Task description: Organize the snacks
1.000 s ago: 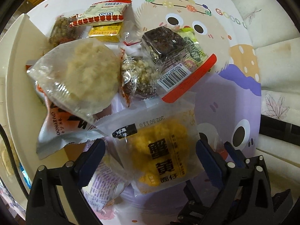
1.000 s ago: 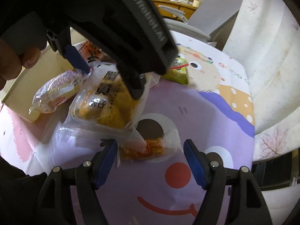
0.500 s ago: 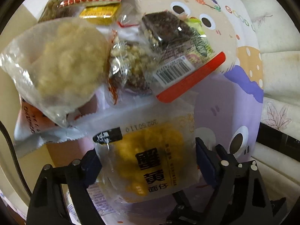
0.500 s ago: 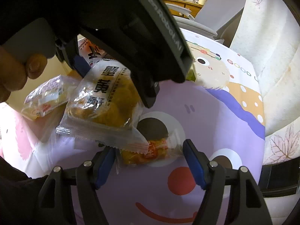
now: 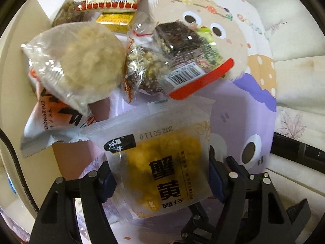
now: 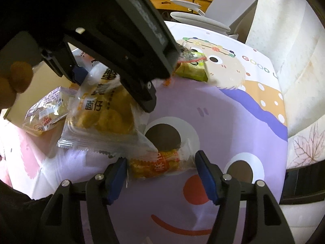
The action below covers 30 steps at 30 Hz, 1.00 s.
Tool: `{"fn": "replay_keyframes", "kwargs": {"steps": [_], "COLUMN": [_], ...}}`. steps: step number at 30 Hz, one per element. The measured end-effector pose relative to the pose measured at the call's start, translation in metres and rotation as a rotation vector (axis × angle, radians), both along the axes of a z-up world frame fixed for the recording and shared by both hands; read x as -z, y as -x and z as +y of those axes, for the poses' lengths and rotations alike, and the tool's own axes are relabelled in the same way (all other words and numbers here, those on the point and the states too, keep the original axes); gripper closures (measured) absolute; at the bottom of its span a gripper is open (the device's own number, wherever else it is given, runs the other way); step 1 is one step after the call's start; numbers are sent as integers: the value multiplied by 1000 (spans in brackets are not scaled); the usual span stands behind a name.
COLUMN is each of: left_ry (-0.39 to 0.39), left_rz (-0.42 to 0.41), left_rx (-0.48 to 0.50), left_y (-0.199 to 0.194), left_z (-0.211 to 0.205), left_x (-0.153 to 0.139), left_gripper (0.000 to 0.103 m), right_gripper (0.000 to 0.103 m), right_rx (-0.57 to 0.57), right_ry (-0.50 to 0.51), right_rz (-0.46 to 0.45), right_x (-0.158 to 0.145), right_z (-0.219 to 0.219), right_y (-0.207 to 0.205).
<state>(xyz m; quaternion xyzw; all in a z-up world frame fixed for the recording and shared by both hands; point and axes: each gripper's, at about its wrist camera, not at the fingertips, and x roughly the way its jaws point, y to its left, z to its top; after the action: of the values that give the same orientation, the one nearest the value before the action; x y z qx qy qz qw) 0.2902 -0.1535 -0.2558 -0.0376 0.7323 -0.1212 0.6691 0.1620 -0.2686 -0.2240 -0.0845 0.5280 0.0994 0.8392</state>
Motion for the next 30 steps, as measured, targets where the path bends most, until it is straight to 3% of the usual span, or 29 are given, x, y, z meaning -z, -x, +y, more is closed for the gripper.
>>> {"fn": "replay_keyframes", "kwargs": {"steps": [13, 19, 30], "left_ry": [75, 131, 142], "left_rz": [-121, -205, -288], "left_rx": [-45, -96, -218], "left_y": [25, 56, 107], "left_z": [17, 42, 89], "left_x": [-52, -87, -113], "left_gripper": [30, 30, 30], "right_gripper": [37, 37, 37], "right_rx": [40, 61, 84], "right_ry": [-20, -60, -127], "right_rz": [-18, -28, -28], "right_x": [-19, -30, -39], "right_z": [-3, -9, -7], "right_y": [12, 22, 47]}}
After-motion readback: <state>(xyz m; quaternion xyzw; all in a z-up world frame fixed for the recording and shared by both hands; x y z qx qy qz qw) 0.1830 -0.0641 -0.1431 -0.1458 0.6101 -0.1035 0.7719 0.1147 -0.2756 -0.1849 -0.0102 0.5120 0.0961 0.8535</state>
